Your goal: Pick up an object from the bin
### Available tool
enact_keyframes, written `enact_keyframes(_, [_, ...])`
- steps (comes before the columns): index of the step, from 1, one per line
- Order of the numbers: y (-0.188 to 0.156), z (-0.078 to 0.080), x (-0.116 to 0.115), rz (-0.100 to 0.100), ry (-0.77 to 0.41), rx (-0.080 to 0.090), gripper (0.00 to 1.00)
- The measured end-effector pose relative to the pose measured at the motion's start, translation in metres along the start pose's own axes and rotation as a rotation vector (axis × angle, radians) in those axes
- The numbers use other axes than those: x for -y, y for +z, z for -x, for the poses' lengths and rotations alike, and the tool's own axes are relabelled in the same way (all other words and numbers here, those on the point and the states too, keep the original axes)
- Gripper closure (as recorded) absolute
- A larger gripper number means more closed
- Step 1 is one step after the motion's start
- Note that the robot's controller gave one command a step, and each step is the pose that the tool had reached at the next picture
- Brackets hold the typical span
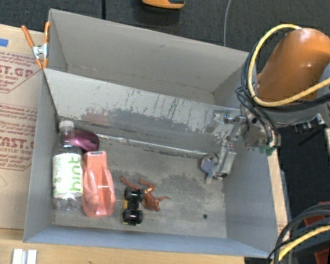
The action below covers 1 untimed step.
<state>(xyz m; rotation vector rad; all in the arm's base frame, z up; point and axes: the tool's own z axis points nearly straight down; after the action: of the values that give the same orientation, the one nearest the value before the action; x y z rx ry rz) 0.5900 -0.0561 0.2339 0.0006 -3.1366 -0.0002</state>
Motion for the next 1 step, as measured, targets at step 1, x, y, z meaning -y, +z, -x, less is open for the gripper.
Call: enact_keyframes(1, [-0.0051,0.0012,0.0,-0.001,-0.001,0.008,0.0])
